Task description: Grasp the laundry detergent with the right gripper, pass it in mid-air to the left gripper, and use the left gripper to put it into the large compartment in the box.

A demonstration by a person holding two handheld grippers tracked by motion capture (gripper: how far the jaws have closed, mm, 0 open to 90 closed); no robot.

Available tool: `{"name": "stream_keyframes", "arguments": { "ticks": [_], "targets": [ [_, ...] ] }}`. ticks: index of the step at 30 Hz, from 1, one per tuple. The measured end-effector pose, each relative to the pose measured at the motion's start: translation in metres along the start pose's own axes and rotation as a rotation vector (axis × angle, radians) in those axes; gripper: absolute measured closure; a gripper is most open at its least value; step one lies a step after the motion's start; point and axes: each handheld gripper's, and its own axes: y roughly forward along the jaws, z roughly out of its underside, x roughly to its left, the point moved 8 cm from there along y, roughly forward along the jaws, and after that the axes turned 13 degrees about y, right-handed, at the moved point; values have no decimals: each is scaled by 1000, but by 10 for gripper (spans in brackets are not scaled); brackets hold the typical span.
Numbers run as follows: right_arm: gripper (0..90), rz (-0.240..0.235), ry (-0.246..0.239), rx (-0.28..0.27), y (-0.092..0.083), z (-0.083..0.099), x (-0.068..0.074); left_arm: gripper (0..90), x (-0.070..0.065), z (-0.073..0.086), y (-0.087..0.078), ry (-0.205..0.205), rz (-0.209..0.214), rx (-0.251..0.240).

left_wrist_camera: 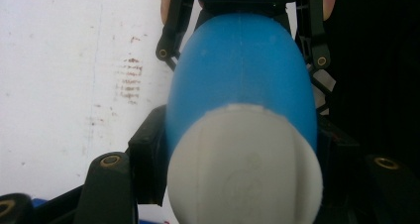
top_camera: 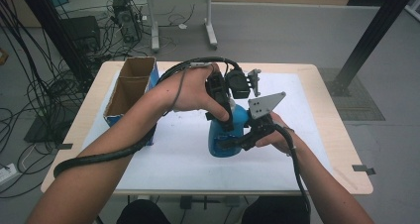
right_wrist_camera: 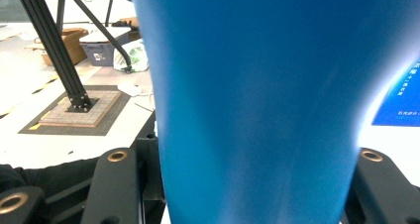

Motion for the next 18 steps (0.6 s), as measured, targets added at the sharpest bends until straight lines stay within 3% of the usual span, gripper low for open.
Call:
{"name": "stream_keyframes", "arguments": {
  "ticks": [2, 6, 15, 18],
  "targets": [
    [402, -1, 7, -7, 1, 0, 0, 381, 0, 1, 1, -6, 5, 4],
    [283, 9, 25, -27, -1, -2, -2, 380, 0, 3, 1, -7, 1, 8],
    [144, 3, 76, 10, -3, 2, -3, 380, 0, 4, 1, -13, 8, 1],
    [100, 26, 93, 17, -4, 3, -5, 380, 0, 4, 2, -16, 14, -3]
  ]
}}
